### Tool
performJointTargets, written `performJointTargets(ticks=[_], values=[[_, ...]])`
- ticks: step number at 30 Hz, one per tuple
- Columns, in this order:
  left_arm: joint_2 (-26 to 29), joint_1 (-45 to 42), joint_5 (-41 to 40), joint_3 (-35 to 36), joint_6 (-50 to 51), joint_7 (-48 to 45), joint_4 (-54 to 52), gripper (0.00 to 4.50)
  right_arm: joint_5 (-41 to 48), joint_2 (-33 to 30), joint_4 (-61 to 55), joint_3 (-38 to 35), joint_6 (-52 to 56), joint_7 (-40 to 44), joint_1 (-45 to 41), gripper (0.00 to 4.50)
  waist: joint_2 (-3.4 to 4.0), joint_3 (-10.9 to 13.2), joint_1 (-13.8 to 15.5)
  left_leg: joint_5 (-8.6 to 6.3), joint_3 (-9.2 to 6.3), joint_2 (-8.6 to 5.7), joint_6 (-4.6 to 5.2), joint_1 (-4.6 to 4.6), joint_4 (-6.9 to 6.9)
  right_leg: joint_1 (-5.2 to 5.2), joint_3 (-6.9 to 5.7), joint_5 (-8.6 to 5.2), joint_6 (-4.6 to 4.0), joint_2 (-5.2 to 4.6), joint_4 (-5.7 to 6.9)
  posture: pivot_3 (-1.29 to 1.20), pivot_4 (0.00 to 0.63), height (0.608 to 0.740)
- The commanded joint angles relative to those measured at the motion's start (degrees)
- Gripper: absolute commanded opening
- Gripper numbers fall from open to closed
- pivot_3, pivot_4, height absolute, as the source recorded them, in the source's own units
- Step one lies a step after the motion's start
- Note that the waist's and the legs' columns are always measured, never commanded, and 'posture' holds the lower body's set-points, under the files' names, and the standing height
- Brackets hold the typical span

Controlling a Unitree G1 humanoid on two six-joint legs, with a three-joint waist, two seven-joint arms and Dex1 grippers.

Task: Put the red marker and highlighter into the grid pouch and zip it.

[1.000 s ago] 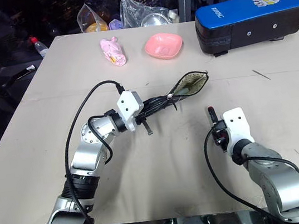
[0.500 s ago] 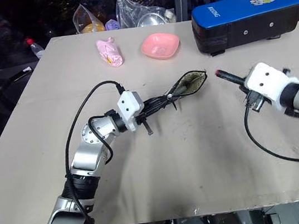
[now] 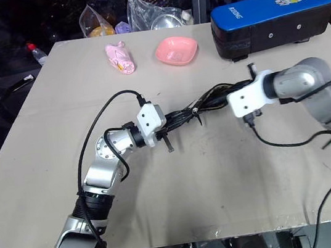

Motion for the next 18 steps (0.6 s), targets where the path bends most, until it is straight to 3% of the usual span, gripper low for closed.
performJointTargets(ticks=[1,4,5,9,11,12,18], values=[[-0.4,-1.2,-0.2,-0.2,-0.8,-0.2,-2.5,0.0,-2.5,5.2,3.7,1.5,-4.3,-1.1,-5.6,0.28,0.03,0.0,0.1,0.01,0.01,0.0,-0.01,0.0,0.0,-0.01,0.0,0.0,0.0,0.0,0.01,0.0,0.15,0.74],[-0.7,-1.2,-0.4,-0.2,-0.5,-0.1,-2.6,0.0,-2.7,6.7,5.6,1.9,-6.0,0.4,-6.6,0.28,0.03,0.0,0.7,0.01,-0.01,-0.01,-0.02,-0.04,0.0,-0.01,-0.07,0.0,0.0,-0.05,0.0,0.0,0.15,0.74],[-0.8,-1.3,-0.4,-0.2,-0.4,0.0,-2.6,0.0,-2.5,6.9,5.8,1.9,-5.9,1.1,-6.5,1.32,0.03,0.0,0.9,0.01,0.0,-0.02,-0.01,-0.07,0.0,-0.01,-0.09,0.0,0.0,-0.08,-0.03,0.0,0.15,0.74],[-1.0,-1.2,-0.5,0.7,0.6,1.2,-2.3,0.0,0.4,7.1,3.9,-1.7,-2.0,0.7,-5.0,3.14,0.03,0.0,1.2,0.0,0.06,-0.07,0.0,-0.08,0.04,0.0,-0.09,0.01,0.0,-0.15,-0.04,0.0,0.15,0.74],[-1.0,-1.2,-0.4,1.2,1.3,2.0,-2.0,0.0,5.6,6.9,0.6,-6.1,5.6,1.6,-3.6,4.22,0.03,0.0,1.3,0.01,0.03,-0.07,0.0,-0.07,0.07,0.0,-0.07,0.01,0.0,-0.16,0.02,0.0,0.15,0.74],[-0.9,-1.2,-0.4,1.4,1.5,2.3,-1.8,0.0,8.9,6.5,-1.7,-8.6,11.0,2.4,-2.7,4.46,0.03,0.0,1.3,0.01,0.01,-0.06,0.0,-0.07,0.08,0.0,-0.08,0.01,0.0,-0.15,0.06,0.0,0.15,0.74],[-0.6,-0.6,-0.8,1.7,2.4,2.6,-2.4,0.0,32.8,3.2,-21.0,-26.8,55.7,2.4,3.6,4.46,0.05,0.0,1.6,0.0,-0.11,-0.04,0.0,-0.11,0.07,0.0,-0.15,0.01,-0.01,-0.24,0.1,0.0,0.15,0.74]])
